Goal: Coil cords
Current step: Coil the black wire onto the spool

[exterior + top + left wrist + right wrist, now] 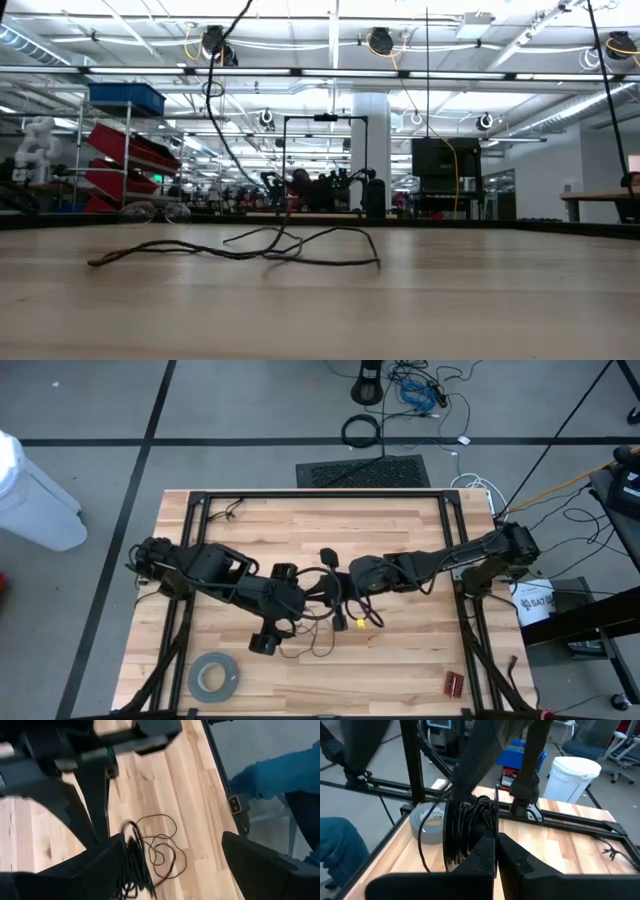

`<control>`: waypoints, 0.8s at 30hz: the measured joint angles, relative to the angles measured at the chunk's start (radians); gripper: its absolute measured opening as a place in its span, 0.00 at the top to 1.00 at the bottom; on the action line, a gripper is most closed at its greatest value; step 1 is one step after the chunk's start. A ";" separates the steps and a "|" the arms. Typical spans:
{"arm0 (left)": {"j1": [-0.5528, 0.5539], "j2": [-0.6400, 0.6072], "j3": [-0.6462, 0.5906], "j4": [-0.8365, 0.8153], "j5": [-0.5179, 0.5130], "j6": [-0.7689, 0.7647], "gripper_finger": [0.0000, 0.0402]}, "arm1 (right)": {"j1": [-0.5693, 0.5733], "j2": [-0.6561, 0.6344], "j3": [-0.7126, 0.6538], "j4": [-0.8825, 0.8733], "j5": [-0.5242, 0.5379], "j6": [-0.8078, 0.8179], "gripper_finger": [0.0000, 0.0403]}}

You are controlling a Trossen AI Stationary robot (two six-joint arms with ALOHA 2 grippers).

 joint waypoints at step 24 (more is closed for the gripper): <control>-0.011 -0.105 -0.002 0.004 -0.210 -0.112 0.16 | -0.049 0.035 0.000 0.067 -0.076 -0.045 1.00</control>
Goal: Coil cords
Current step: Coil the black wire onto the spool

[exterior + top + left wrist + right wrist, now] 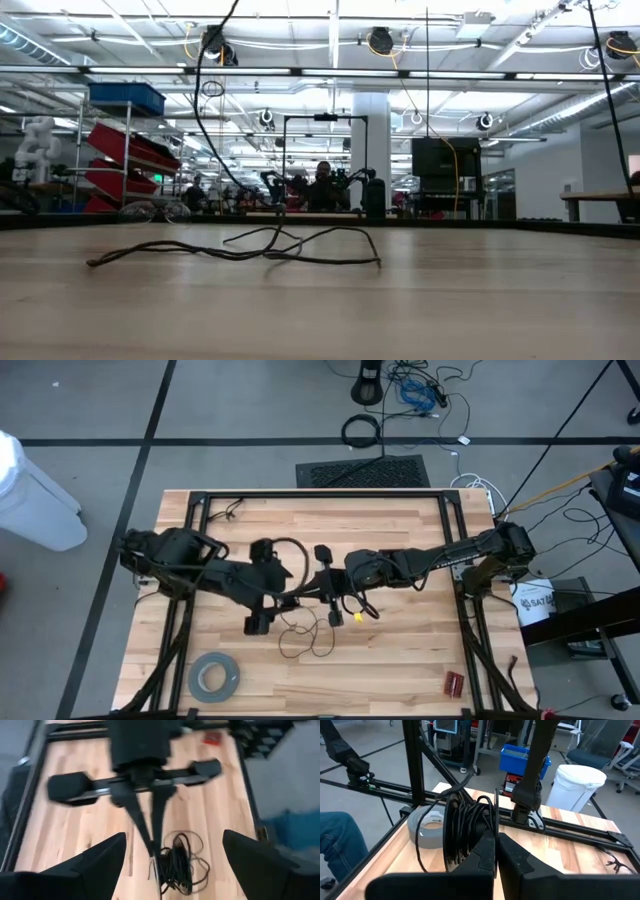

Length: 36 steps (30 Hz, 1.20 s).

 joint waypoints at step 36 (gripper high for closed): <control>-0.510 0.587 -0.006 0.180 -1.199 -1.149 0.16 | 0.091 -0.232 -0.001 -0.260 0.219 0.045 1.00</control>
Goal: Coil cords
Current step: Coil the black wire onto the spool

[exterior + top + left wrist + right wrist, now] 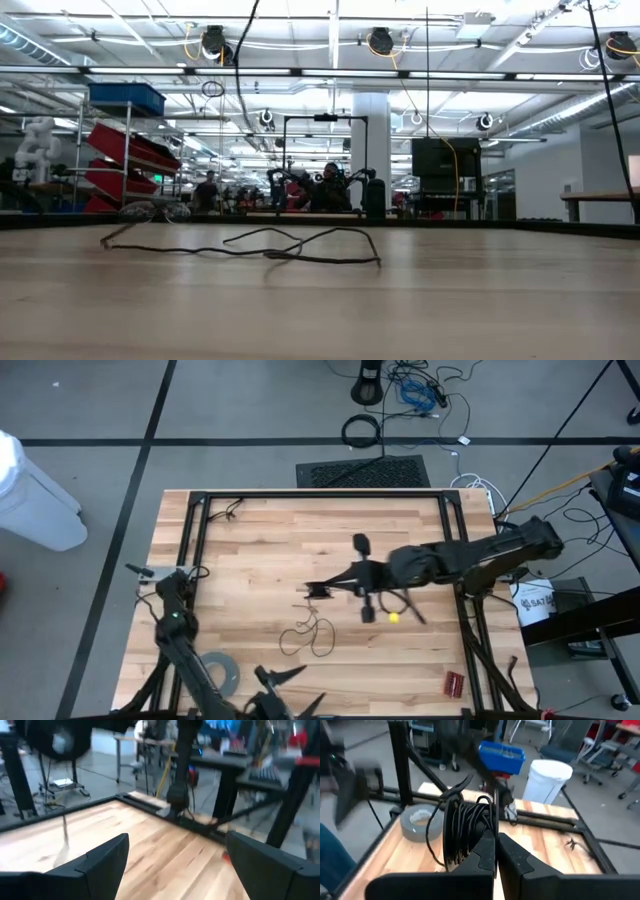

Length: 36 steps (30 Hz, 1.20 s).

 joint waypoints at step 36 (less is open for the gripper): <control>0.166 -0.083 0.003 0.722 0.393 0.936 0.16 | 0.107 -0.226 0.001 -0.108 0.081 -0.065 1.00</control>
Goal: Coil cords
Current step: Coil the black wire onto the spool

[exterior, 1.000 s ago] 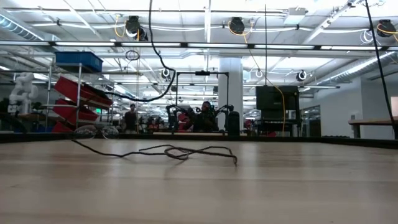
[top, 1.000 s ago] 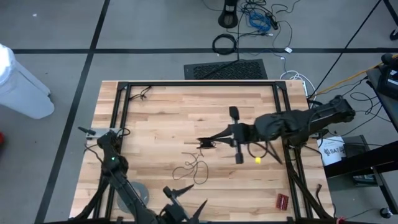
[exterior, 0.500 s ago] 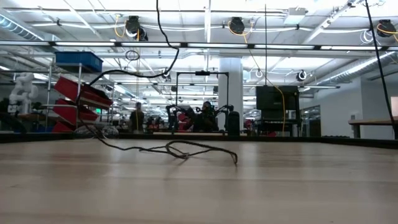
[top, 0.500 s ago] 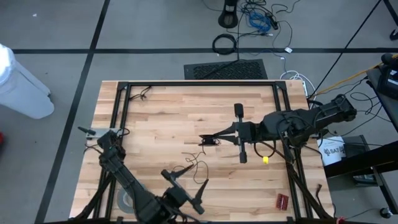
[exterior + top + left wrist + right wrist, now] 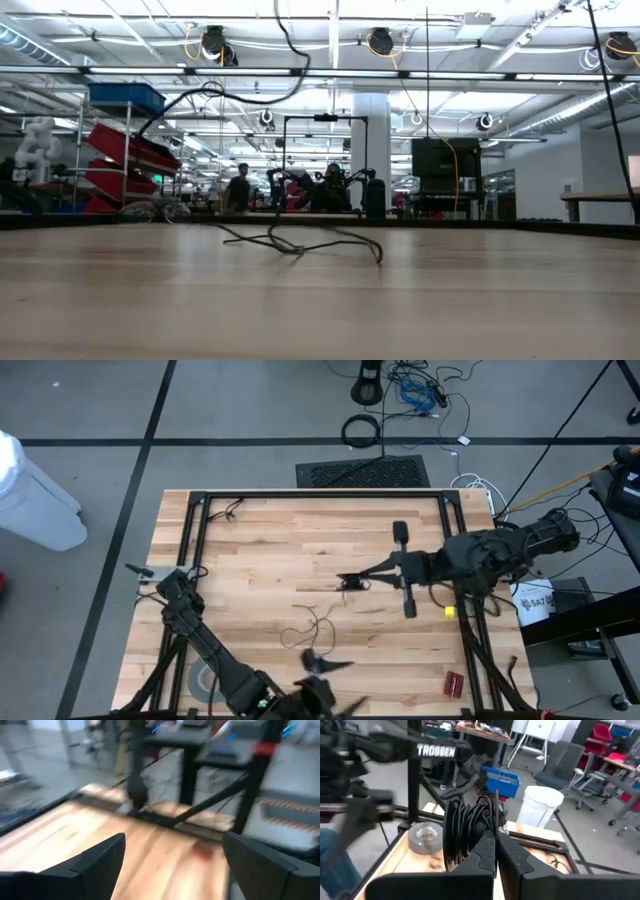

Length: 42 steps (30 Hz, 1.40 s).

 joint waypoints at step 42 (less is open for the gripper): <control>0.087 -0.091 -0.004 0.444 -0.118 0.755 0.45 | 0.069 -0.139 0.001 -0.086 -0.007 0.009 1.00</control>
